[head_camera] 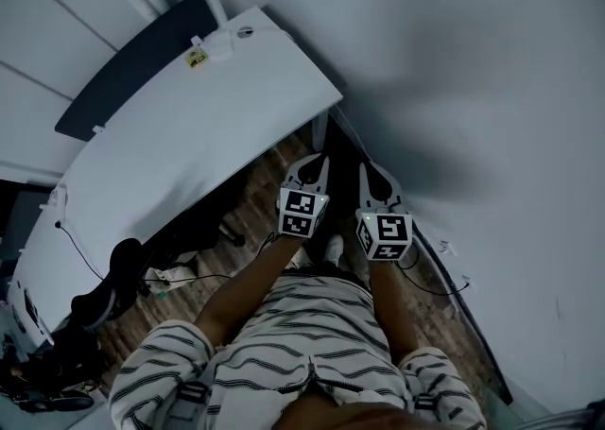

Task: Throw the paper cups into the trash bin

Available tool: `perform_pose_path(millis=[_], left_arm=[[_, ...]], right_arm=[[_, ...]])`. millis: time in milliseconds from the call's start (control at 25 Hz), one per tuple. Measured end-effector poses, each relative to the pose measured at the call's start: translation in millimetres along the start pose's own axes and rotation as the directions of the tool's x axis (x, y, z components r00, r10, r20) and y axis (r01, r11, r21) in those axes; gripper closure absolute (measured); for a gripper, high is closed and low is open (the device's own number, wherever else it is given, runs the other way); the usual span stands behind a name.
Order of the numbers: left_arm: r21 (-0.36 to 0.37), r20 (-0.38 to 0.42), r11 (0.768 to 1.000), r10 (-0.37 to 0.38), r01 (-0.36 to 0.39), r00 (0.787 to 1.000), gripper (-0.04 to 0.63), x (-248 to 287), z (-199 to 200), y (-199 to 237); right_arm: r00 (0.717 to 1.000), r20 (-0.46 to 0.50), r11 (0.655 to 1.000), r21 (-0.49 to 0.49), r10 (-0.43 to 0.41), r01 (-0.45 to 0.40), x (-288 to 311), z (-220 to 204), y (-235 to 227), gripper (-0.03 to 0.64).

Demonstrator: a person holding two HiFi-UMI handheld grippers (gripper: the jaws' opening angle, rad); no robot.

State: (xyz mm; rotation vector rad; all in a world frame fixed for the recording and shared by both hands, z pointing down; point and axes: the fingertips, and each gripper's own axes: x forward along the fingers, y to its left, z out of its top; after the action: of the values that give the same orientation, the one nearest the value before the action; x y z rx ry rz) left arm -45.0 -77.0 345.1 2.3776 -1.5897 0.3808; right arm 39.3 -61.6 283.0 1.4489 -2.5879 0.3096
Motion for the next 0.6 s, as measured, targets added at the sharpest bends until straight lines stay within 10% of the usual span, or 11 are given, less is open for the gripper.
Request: perform_pose_path(millis=[600], left_arm=[[0.027,0.181,0.998,0.049,-0.055,0.982,0.572,-36.6,71.0,11.3]], right_arm=[[0.993,0.111,0.999,-0.043,0.03,-0.025,8.4,53.0,6.0,0.601]])
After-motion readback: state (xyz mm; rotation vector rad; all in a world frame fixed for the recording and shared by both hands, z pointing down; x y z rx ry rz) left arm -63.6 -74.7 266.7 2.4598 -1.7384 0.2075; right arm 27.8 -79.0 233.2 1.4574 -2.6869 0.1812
